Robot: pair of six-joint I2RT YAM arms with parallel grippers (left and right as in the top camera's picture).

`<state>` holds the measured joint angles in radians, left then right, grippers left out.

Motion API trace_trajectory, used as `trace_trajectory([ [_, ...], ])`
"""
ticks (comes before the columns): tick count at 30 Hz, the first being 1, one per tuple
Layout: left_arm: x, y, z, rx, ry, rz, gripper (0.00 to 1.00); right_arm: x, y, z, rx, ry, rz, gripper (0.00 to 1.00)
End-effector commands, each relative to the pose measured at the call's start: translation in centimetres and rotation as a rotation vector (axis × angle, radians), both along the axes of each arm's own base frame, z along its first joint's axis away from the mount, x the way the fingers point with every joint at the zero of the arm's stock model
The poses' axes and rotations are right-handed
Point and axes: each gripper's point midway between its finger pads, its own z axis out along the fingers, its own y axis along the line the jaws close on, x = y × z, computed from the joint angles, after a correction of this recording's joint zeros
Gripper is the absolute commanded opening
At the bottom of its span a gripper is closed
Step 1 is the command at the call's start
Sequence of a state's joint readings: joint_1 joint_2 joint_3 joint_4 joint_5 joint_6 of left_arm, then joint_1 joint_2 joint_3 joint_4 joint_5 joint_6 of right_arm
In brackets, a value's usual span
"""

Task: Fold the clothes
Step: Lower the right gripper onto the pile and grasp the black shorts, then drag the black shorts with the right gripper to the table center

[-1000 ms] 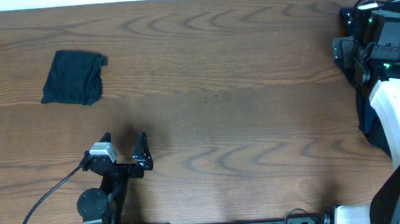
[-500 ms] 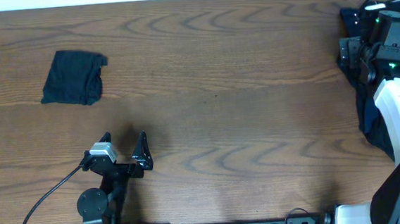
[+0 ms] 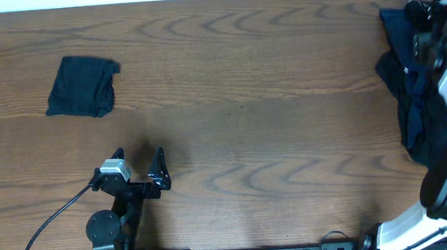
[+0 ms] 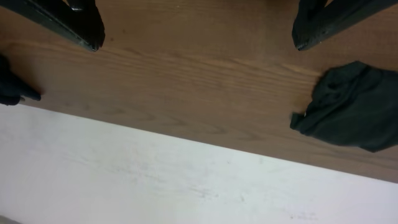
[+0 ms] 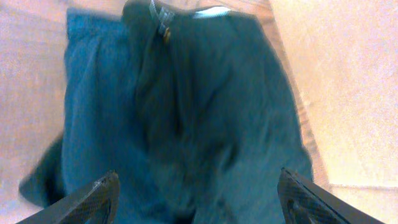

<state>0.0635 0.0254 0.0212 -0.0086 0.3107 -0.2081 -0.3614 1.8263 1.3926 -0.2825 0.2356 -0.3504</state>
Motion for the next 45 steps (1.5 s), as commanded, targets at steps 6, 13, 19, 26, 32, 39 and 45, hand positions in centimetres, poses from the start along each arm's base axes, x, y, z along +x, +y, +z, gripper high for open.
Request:
trace_trajectory([
  [6, -0.1, -0.3, -1.6, 0.008, 0.048, -0.015, 0.98, 6.8, -0.7, 1.5, 0.124, -0.091, -0.01, 0.78],
  [13, -0.1, -0.3, -1.6, 0.008, 0.048, -0.015, 0.98, 11.0, -0.6, -2.6, 0.122, -0.107, 0.019, 0.76],
  [19, -0.1, -0.3, -1.6, 0.008, 0.048, -0.015, 0.98, 13.0, 0.1, -7.2, 0.1, -0.087, 0.048, 0.77],
  [26, -0.1, -0.3, -1.6, 0.008, 0.048, -0.015, 0.98, 12.8, -1.8, -9.8, 0.027, -0.07, -0.037, 0.8],
  [32, -0.1, -0.3, -1.6, 0.008, 0.048, -0.015, 0.98, 13.3, -2.0, -9.2, 0.014, -0.098, -0.031, 0.82],
  [39, -0.1, -0.3, -1.6, 0.008, 0.048, -0.015, 0.98, 12.6, -2.2, -10.3, 0.028, -0.059, -0.04, 0.69],
  [45, -0.1, -0.3, -1.6, 0.008, 0.048, -0.015, 0.98, 12.1, -3.0, -10.6, 0.037, -0.052, -0.061, 0.57],
])
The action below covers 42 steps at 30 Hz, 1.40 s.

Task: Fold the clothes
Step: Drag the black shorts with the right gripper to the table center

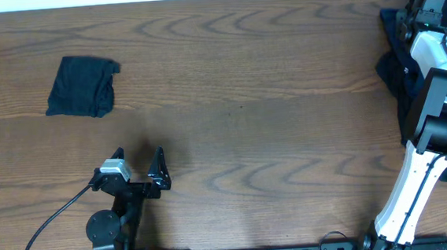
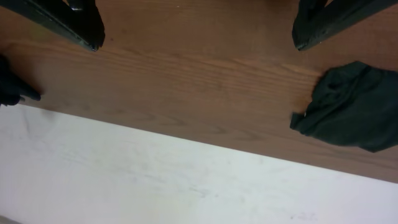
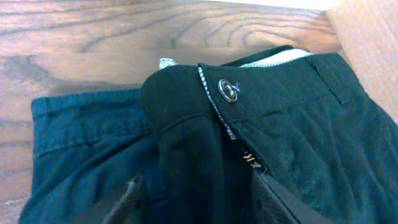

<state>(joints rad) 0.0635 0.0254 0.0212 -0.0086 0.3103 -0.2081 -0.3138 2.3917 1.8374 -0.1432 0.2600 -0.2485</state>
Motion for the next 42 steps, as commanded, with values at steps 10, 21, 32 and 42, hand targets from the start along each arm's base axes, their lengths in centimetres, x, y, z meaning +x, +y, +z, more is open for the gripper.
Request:
trace_trajectory([
  [10, -0.1, -0.3, -1.6, 0.008, 0.048, -0.016, 0.98, -1.1, -2.0, -1.2, 0.061, 0.01, -0.036, 0.41],
  [21, -0.1, -0.3, -1.6, 0.008, 0.048, -0.016, 0.98, 1.5, -0.1, 5.7, 0.065, -0.134, 0.043, 0.01],
  [32, -0.1, -0.3, -1.6, 0.008, 0.048, -0.016, 0.98, -0.1, 6.7, 16.5, 0.067, -0.185, 0.153, 0.01],
  [42, -0.1, -0.3, -1.6, 0.008, 0.048, -0.016, 0.98, -2.2, 22.9, 17.5, 0.263, -0.077, 0.39, 0.01],
])
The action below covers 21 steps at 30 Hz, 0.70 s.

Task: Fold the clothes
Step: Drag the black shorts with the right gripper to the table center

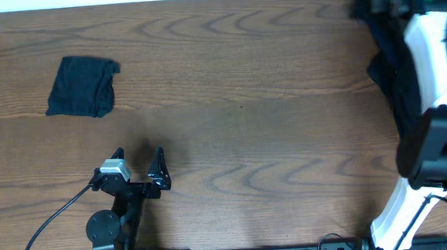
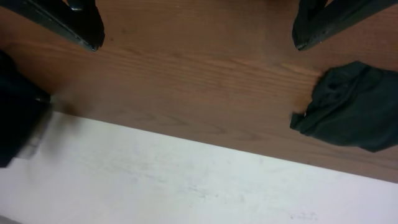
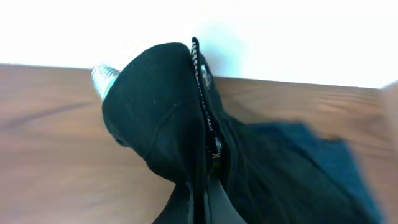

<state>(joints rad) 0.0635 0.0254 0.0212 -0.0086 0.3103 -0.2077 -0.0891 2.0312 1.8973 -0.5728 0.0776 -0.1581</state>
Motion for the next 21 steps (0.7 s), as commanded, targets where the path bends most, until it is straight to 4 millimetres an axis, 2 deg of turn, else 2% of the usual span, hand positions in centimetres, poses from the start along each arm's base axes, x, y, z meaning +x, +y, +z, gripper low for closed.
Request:
trace_trajectory([
  [1, -0.1, -0.3, -1.6, 0.008, 0.048, -0.016, 0.98, -0.2, 7.1, 1.8, 0.098, -0.021, 0.116, 0.01],
  [4, -0.1, -0.3, -1.6, 0.008, 0.048, -0.016, 0.98, -1.1, 14.1, 1.4, 0.176, 0.008, 0.266, 0.01],
  [7, -0.1, -0.3, -1.6, 0.008, 0.048, -0.016, 0.98, -2.9, 21.1, 0.2, 0.248, 0.07, 0.385, 0.01],
  [10, -0.1, -0.3, -1.6, 0.008, 0.048, -0.016, 0.98, -4.4, 26.2, -2.2, 0.252, 0.135, 0.464, 0.01],
  [12, -0.1, -0.3, -1.6, 0.008, 0.048, -0.016, 0.98, -5.5, 30.0, -4.7, 0.243, 0.188, 0.527, 0.01],
  [15, -0.1, -0.3, -1.6, 0.008, 0.048, -0.016, 0.98, -7.5, 34.3, -8.3, 0.225, 0.265, 0.599, 0.01],
  [17, -0.1, -0.3, -1.6, 0.008, 0.048, -0.016, 0.98, -8.8, 36.6, -9.6, 0.218, 0.298, 0.643, 0.01],
  [19, -0.1, -0.3, -1.6, 0.008, 0.048, -0.016, 0.98, -9.7, 38.4, -9.4, 0.219, 0.288, 0.683, 0.01],
  [21, -0.1, -0.3, -1.6, 0.008, 0.048, -0.016, 0.98, -9.7, 39.4, -8.0, 0.224, 0.247, 0.703, 0.01],
])
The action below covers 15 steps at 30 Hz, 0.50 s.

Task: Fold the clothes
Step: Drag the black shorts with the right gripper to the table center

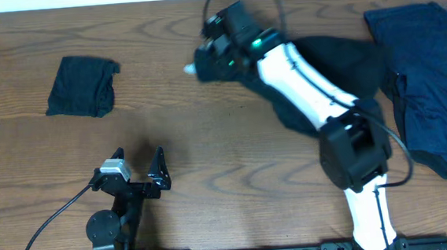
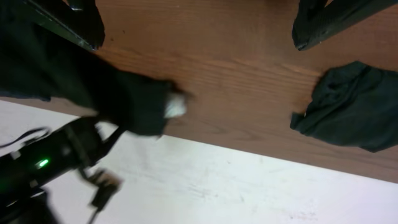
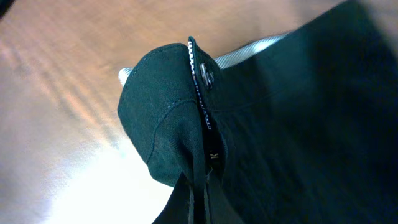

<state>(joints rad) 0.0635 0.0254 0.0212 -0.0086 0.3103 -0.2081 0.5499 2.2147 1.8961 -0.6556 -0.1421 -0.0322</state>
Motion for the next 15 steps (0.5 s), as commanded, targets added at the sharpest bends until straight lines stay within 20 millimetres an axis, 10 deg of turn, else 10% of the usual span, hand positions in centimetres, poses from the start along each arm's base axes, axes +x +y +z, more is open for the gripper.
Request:
trace_trajectory([
  [1, -0.1, -0.3, -1.6, 0.008, 0.048, -0.016, 0.98, 0.5, 1.5, 4.4, 0.079, -0.083, 0.006, 0.01],
  [7, -0.1, -0.3, -1.6, 0.008, 0.048, -0.016, 0.98, 1.4, 0.5, 6.7, 0.127, -0.115, -0.032, 0.01],
  [15, -0.1, -0.3, -1.6, 0.008, 0.048, -0.016, 0.98, -7.1, 2.9, 4.4, 0.219, 0.257, 0.155, 0.01],
])
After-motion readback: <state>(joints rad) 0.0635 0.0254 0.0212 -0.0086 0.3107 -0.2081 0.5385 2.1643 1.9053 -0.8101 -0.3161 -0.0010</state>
